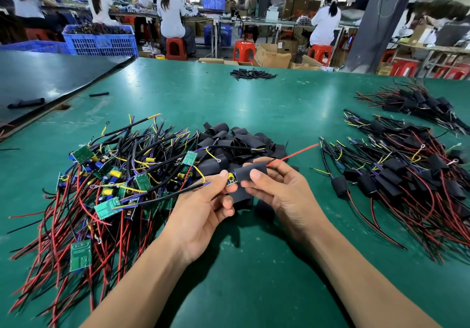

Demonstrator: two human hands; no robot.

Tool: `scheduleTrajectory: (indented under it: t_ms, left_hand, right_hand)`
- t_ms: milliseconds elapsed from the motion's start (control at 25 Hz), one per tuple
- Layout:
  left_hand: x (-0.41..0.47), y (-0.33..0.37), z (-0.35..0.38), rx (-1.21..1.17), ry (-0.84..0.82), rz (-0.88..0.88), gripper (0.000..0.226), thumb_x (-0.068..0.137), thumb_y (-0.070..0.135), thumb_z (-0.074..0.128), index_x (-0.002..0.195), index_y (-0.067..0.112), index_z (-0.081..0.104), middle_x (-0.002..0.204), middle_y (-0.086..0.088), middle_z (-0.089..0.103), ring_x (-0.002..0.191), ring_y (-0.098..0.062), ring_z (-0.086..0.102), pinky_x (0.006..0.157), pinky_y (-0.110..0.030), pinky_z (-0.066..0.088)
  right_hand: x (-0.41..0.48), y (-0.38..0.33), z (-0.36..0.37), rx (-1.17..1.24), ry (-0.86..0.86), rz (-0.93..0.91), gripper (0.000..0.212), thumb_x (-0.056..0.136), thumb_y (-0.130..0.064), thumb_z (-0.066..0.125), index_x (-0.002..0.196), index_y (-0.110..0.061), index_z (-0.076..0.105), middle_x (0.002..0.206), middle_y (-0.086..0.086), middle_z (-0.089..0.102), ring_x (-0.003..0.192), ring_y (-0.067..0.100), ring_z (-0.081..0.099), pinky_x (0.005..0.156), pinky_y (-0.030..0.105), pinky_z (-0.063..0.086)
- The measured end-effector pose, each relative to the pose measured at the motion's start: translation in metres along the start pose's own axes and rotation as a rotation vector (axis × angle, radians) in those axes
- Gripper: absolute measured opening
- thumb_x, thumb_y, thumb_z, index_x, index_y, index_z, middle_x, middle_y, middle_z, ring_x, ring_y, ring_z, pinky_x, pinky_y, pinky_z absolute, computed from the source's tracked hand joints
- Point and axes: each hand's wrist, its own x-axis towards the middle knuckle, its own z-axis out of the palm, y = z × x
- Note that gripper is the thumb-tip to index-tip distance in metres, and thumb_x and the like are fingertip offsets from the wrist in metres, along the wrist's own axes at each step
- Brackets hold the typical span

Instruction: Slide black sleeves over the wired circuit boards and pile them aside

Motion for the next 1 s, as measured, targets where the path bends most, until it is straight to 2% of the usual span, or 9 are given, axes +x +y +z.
scheduleTrajectory:
  t_ms: [200,360,480,600,760,920,1000]
  left_hand:
    - [0.0,-0.002,0.0,0.038,0.023,0.03,0.015,0.089,0.022,0.067,0.081,0.01,0.065,0.07,-0.003,0.062,0.05,-0.012,0.048,0.046,-0.023,0.044]
    - [-0.001,-0.001,0.001,0.02,0.007,0.002,0.016,0.084,0.027,0.071,0.085,0.011,0.069,0.076,-0.004,0.068,0.051,-0.012,0.052,0.049,-0.023,0.049]
    - [-0.001,0.0,0.001,-0.001,0.005,0.012,0.008,0.079,0.019,0.072,0.084,0.013,0.075,0.079,-0.006,0.072,0.05,-0.011,0.055,0.049,-0.022,0.051]
    - [0.0,-0.001,0.001,-0.023,0.012,0.029,0.008,0.082,0.015,0.07,0.079,0.015,0.077,0.077,-0.006,0.071,0.05,-0.01,0.054,0.048,-0.021,0.05]
    - [0.001,-0.001,-0.003,-0.019,0.008,0.034,0.007,0.075,0.018,0.074,0.08,0.016,0.078,0.076,-0.004,0.069,0.051,-0.01,0.053,0.05,-0.02,0.05]
    - [0.002,0.002,-0.007,0.012,-0.028,-0.031,0.022,0.068,0.021,0.078,0.089,0.017,0.078,0.075,-0.001,0.067,0.052,-0.01,0.055,0.05,-0.022,0.052]
    - [0.002,0.002,-0.008,0.022,-0.019,-0.06,0.02,0.067,0.018,0.076,0.086,0.018,0.079,0.072,-0.001,0.066,0.051,-0.01,0.057,0.049,-0.022,0.052]
  right_hand:
    - [-0.004,0.001,0.006,-0.115,-0.039,-0.031,0.037,0.072,-0.014,0.078,0.106,-0.009,0.065,0.1,0.012,0.075,0.08,0.024,0.072,0.075,0.028,0.058]
    - [-0.004,-0.001,0.007,-0.053,-0.001,-0.034,0.033,0.073,-0.013,0.079,0.104,-0.01,0.068,0.099,0.016,0.074,0.084,0.026,0.073,0.078,0.03,0.058]
    - [-0.003,-0.005,0.009,0.005,0.017,-0.012,0.031,0.078,-0.025,0.073,0.105,-0.012,0.068,0.101,0.014,0.075,0.087,0.026,0.075,0.077,0.029,0.058]
    - [-0.003,-0.002,0.013,-0.015,0.03,-0.002,0.033,0.085,-0.037,0.064,0.11,-0.014,0.068,0.106,0.012,0.076,0.094,0.026,0.074,0.078,0.028,0.058]
    - [-0.006,0.004,0.016,-0.061,0.034,0.002,0.038,0.089,-0.038,0.062,0.117,-0.014,0.066,0.111,0.013,0.075,0.101,0.028,0.073,0.081,0.028,0.058]
    - [-0.007,0.003,0.016,-0.074,0.018,0.012,0.037,0.089,-0.037,0.063,0.116,-0.013,0.068,0.108,0.01,0.076,0.096,0.027,0.074,0.077,0.025,0.058]
    - [-0.007,0.002,0.016,-0.097,0.009,0.011,0.036,0.089,-0.039,0.063,0.114,-0.015,0.069,0.108,0.008,0.076,0.092,0.024,0.075,0.077,0.025,0.058]
